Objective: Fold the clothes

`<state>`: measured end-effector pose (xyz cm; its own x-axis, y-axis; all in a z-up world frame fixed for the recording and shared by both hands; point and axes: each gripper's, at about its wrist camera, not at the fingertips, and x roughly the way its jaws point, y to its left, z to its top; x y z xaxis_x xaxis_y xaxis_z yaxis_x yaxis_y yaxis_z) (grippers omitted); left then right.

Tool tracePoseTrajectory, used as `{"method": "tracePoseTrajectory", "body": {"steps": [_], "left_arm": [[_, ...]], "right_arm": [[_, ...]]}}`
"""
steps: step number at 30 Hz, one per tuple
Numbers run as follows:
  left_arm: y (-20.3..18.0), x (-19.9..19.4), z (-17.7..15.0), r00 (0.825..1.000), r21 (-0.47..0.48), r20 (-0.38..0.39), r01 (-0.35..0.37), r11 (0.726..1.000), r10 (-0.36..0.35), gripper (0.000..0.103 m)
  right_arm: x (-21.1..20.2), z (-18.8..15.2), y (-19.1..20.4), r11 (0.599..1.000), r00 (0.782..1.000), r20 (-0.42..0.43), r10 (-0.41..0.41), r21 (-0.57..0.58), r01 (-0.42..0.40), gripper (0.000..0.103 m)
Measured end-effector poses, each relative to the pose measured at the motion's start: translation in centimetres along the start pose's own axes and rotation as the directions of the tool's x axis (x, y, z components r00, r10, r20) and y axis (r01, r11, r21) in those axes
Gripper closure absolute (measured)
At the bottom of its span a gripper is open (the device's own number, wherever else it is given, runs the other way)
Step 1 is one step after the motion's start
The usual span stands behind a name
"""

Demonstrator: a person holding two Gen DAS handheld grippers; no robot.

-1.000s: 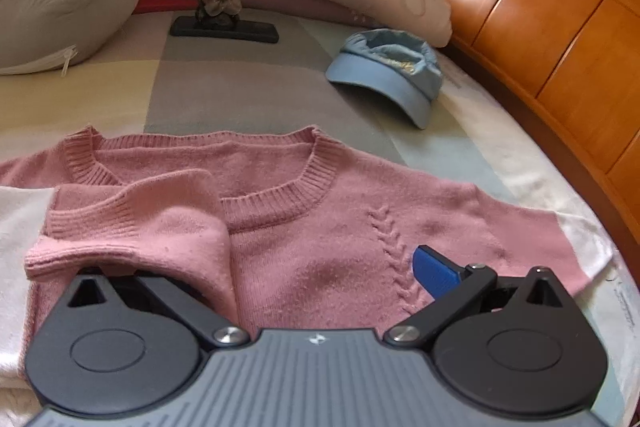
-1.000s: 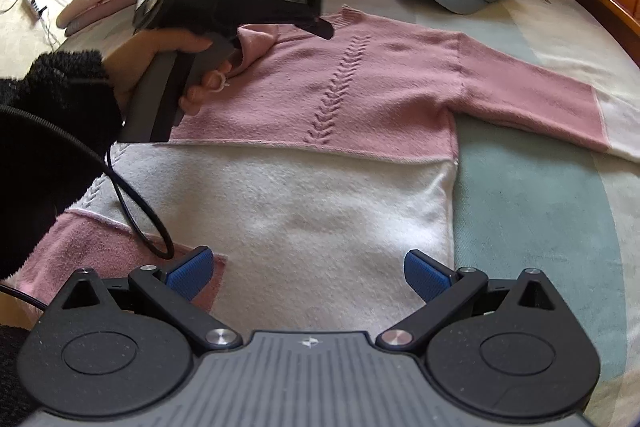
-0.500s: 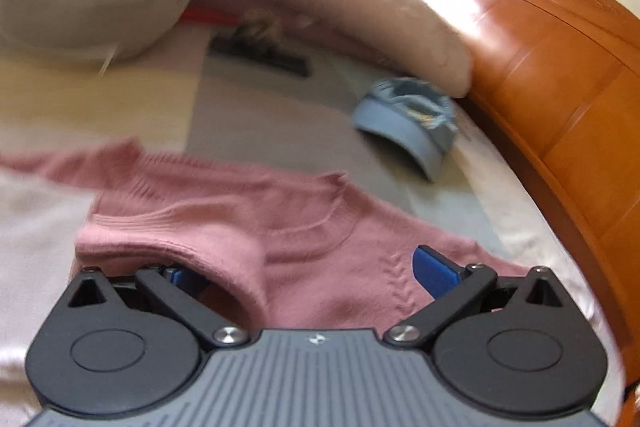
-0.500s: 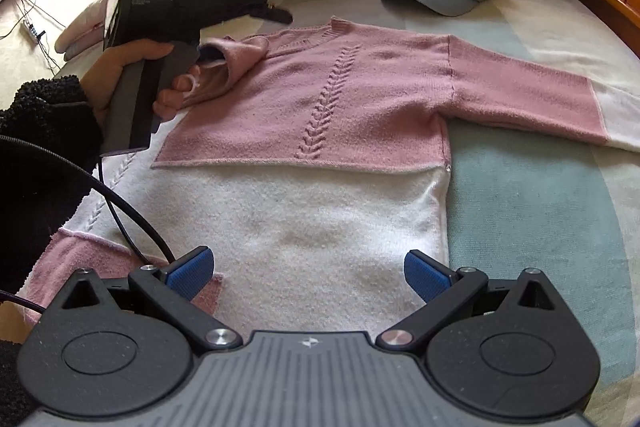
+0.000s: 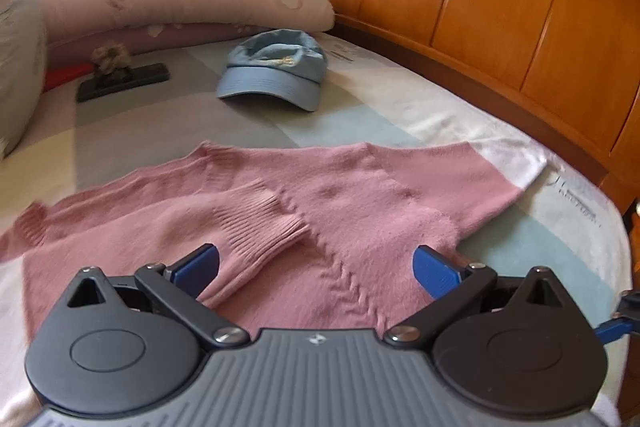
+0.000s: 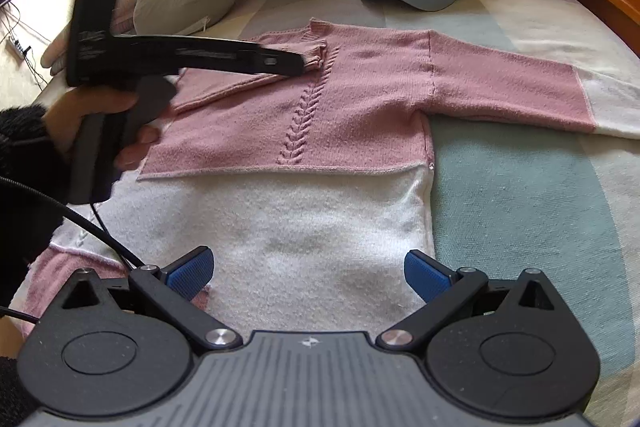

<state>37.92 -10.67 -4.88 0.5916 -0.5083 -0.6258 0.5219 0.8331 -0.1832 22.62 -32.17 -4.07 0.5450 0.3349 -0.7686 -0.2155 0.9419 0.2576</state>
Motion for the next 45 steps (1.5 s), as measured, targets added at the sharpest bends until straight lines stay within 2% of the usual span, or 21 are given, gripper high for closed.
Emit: {"method": "tracePoseTrajectory", "body": {"steps": [5, 6, 8, 10, 13, 17, 20, 23, 25, 28, 29, 31, 34, 36, 39, 42, 45], "left_arm": [[3.4, -2.9, -3.0, 0.995, -0.062, -0.051, -0.087, 0.994, 0.084, 0.001], [4.5, -3.3, -3.7, 0.992, -0.102, -0.070, -0.113, 0.988, 0.106, 0.001], [6.6, -4.1, -5.1, 0.983, -0.188, -0.110, -0.169, 0.968, 0.150, 0.001], [8.5, -5.4, -6.2, 0.977, -0.275, -0.120, -0.204, 0.940, 0.177, 0.001], [9.4, -7.9, -6.1, 0.971, -0.315, -0.107, -0.238, 0.919, 0.215, 0.001], [9.7, -11.5, -4.8, 0.968, -0.276, -0.056, -0.250, 0.928, 0.244, 0.001], [10.2, -13.8, -4.3, 0.952, -0.236, -0.042, -0.305, 0.923, 0.304, 0.001], [10.9, -15.1, -4.7, 0.943, -0.242, -0.038, -0.329, 0.913, 0.330, 0.001], [11.1, -15.7, -5.5, 0.942, -0.259, -0.038, -0.333, 0.907, 0.335, 0.001], [11.0, -16.5, -6.7, 0.943, -0.290, -0.036, -0.325, 0.900, 0.329, 0.001], [10.8, -16.7, -7.0, 0.947, -0.296, -0.035, -0.314, 0.902, 0.318, 0.001], [10.4, -17.2, -7.4, 0.954, -0.288, -0.028, -0.293, 0.912, 0.298, 0.001], [9.6, -17.6, -7.8, 0.961, -0.268, -0.017, -0.270, 0.925, 0.275, 0.001], [9.2, -17.8, -7.9, 0.965, -0.256, -0.012, -0.256, 0.932, 0.261, 0.001], [8.6, -17.8, -8.0, 0.973, -0.232, -0.007, -0.227, 0.946, 0.232, 0.001], [7.9, -17.8, -8.2, 0.980, -0.185, -0.010, -0.195, 0.963, 0.197, 0.001], [7.2, -17.8, -8.4, 0.981, -0.128, -0.030, -0.195, 0.972, 0.193, 0.001]], "right_arm": [[0.1, 0.3, 0.3, 0.999, 0.999, 0.008, 0.040, 0.013, -0.040, 0.000], [0.2, 0.5, 0.5, 0.999, 0.999, 0.012, 0.047, 0.013, -0.048, 0.000], [0.3, 0.8, 0.8, 0.998, 0.998, 0.020, 0.064, 0.014, -0.064, 0.000], [0.6, 1.3, 1.0, 0.996, 0.996, 0.025, 0.087, 0.026, -0.088, 0.000], [0.9, 2.0, 1.5, 0.993, 0.994, 0.033, 0.106, 0.039, -0.107, 0.000], [1.2, 3.0, 2.7, 0.992, 0.991, 0.048, 0.121, 0.038, -0.123, 0.000], [1.8, 4.1, 3.7, 0.987, 0.986, 0.055, 0.156, 0.033, -0.158, 0.000], [3.1, 6.0, 4.5, 0.979, 0.976, 0.088, 0.199, 0.018, -0.201, 0.000], [4.5, 7.7, 4.1, 0.951, 0.948, 0.130, 0.290, 0.077, -0.301, 0.000], [7.9, 9.9, 2.3, 0.854, 0.883, 0.197, 0.425, 0.237, -0.464, 0.000], [9.2, 10.5, 1.9, 0.829, 0.874, 0.208, 0.439, 0.281, -0.483, 0.000], [11.5, 11.6, 1.2, 0.817, 0.883, 0.214, 0.417, 0.337, -0.468, 0.000], [13.9, 12.9, 0.6, 0.831, 0.909, 0.198, 0.367, 0.370, -0.416, 0.000], [15.1, 13.2, 0.0, 0.822, 0.919, 0.190, 0.345, 0.410, -0.394, 0.000], [15.7, 12.8, -0.9, 0.778, 0.903, 0.246, 0.353, 0.459, -0.429, 0.000], [16.0, 12.9, -1.1, 0.779, 0.895, 0.292, 0.338, 0.447, -0.440, 0.000], [16.7, 13.6, -1.5, 0.771, 0.887, 0.327, 0.326, 0.451, -0.450, 0.000]]}}
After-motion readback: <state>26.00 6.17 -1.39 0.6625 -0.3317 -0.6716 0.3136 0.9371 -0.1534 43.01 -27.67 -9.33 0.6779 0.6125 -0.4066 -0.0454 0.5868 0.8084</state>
